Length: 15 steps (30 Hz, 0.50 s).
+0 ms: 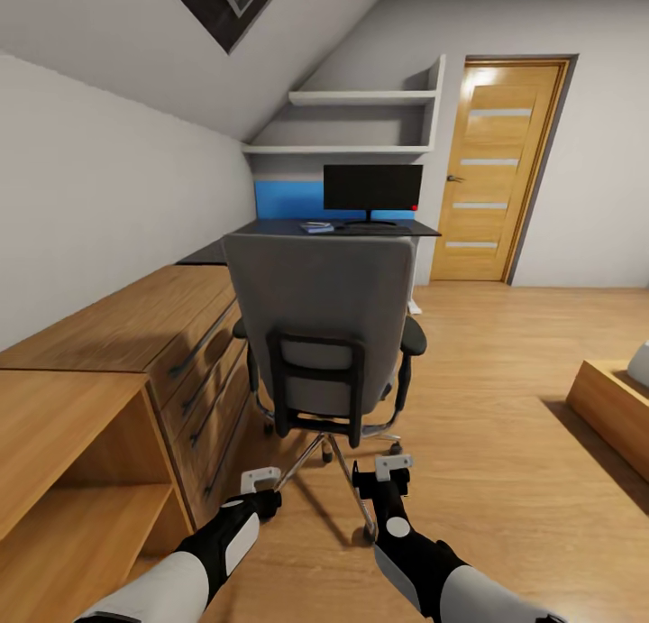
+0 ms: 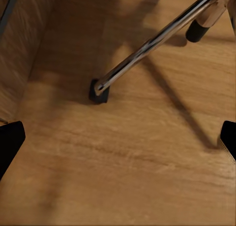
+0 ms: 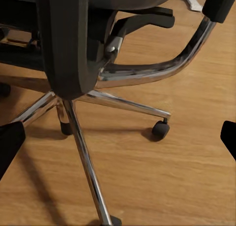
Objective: In the bedroom, organize the workspace by keeping the computer under the desk, ensuring the monitor is on the desk, placing the keyboard on the desk next to the monitor, placing the mouse on the desk next to the keyboard, moving the folder from the swivel chair onto the desk next to the mouse, stacking the notebook on top of the folder with the pen on top of the notebook, and positioning the swivel chair next to the desk.
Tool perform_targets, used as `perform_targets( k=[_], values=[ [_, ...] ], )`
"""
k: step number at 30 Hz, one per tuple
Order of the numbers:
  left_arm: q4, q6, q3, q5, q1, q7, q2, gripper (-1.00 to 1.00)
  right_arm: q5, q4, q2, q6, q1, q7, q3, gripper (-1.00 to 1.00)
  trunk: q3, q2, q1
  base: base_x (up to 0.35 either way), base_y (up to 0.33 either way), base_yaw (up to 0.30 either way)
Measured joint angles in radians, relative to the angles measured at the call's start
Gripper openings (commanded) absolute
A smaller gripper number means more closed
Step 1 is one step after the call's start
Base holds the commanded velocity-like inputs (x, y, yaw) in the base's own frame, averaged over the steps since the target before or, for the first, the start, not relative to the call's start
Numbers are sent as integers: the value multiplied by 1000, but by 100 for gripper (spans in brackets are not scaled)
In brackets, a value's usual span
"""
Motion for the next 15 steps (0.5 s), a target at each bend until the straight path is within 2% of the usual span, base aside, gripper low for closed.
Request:
perform_targets(
  k=[8, 15],
  values=[
    [1, 0, -29, 0, 0, 0, -1, 100, 0, 0, 0, 0, 0, 0, 0, 100, 0, 0, 0, 86, 0, 0],
    [1, 0, -45, 0, 0, 0, -1, 100, 1, 0, 0, 2, 1, 1, 3, 100, 0, 0, 0, 248, -5, 0]
  ],
)
